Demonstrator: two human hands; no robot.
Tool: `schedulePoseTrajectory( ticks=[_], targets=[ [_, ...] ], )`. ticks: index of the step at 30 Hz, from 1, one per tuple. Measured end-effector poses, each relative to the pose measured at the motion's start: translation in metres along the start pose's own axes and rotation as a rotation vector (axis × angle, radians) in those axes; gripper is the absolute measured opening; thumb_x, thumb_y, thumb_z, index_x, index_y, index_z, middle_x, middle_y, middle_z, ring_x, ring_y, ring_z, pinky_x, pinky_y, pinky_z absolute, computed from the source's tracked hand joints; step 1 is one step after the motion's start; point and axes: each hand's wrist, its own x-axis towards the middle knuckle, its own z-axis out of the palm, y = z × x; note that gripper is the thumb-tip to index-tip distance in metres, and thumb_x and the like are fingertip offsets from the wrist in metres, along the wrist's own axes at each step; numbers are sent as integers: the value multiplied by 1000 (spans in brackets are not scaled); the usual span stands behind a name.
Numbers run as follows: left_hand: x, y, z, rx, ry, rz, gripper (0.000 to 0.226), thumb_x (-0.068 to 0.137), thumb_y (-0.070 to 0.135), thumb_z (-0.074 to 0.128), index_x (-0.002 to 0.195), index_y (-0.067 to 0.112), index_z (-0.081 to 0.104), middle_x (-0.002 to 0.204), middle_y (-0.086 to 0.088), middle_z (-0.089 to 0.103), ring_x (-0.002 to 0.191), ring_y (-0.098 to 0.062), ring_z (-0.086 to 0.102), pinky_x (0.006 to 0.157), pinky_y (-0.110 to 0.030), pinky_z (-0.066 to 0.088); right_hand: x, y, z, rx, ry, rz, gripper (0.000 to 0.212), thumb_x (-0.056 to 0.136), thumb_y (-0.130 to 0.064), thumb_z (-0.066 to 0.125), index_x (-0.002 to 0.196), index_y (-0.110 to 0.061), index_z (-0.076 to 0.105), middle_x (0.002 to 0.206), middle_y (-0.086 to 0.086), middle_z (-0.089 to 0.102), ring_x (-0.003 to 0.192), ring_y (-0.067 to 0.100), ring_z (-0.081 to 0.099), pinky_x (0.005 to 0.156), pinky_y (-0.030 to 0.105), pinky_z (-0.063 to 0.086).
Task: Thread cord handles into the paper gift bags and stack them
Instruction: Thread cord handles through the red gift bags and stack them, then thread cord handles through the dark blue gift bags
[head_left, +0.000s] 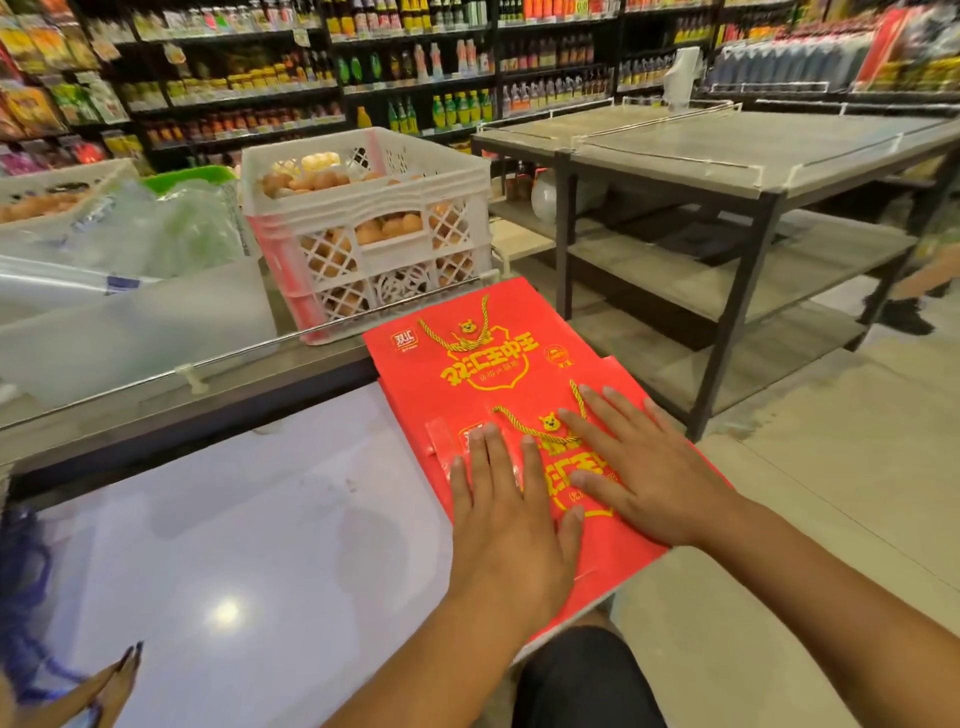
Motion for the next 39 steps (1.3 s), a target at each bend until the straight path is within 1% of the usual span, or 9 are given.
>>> schedulePoseTrajectory(
  ticks=[10,16,22,26,30,32,34,36,39],
  targets=[
    [2,7,-10,5,-96,-41,83,101,68,10,164,18,-10,168,-18,-26,154,-38,-30,124,-60,-12,8,3,-4,-5,-43,-30,71,99,-77,20,156,-55,-17,168,-20,-24,156,7,-23,129,46,-7],
    [-10,1,-30,-112,-43,-42,81,102,67,21,165,20,-2,172,-13,-17,157,-33,-24,126,-57,-10,0,-12,-12,-44,43,-3,68,99,-77,16,157,-56,-14,170,-19,-20,158,10,-15,129,43,-6],
    [-56,-47,-67,-275,34,-52,70,103,60,29,164,33,6,174,0,-9,159,-17,-19,128,-49,-10,-7,-77,-17,107,230,-75,66,101,-68,26,162,-45,16,173,-11,3,159,16,11,126,54,20],
    [-102,-114,-89,-479,156,-210,56,103,57,40,156,41,28,167,18,17,155,-5,13,129,-33,14,-6,-154,-23,358,309,-214,59,101,-58,41,157,-38,36,170,-11,18,156,17,22,122,46,28],
    [-159,-196,-119,-533,403,-376,41,95,50,53,135,42,49,139,25,42,130,-5,47,108,-33,45,-3,-237,-20,573,210,-378,56,101,-60,44,155,-45,35,168,-19,19,156,8,20,120,23,24],
    [-191,-236,-138,-451,519,-492,37,93,31,67,128,36,55,130,21,48,115,-12,55,92,-33,47,2,-273,-13,653,116,-423,56,99,-64,43,153,-52,33,166,-25,18,154,3,20,117,20,27],
    [-224,-275,-157,-306,598,-612,38,91,18,72,124,29,57,124,14,51,110,-15,53,88,-36,45,9,-306,-3,709,11,-449,54,98,-65,44,150,-58,31,161,-34,16,151,-4,19,114,17,31],
    [-256,-312,-169,-161,627,-753,40,89,15,73,125,23,59,125,4,54,115,-22,54,94,-44,48,15,-334,7,755,-94,-459,48,101,-59,48,146,-60,33,155,-41,19,147,-8,23,112,11,28],
    [-299,-362,-171,-42,534,-997,46,88,20,76,132,14,62,138,-13,53,131,-37,50,109,-55,44,22,-371,18,867,-211,-436,44,102,-47,57,142,-56,40,145,-41,32,138,-9,36,102,3,34]
  ],
)
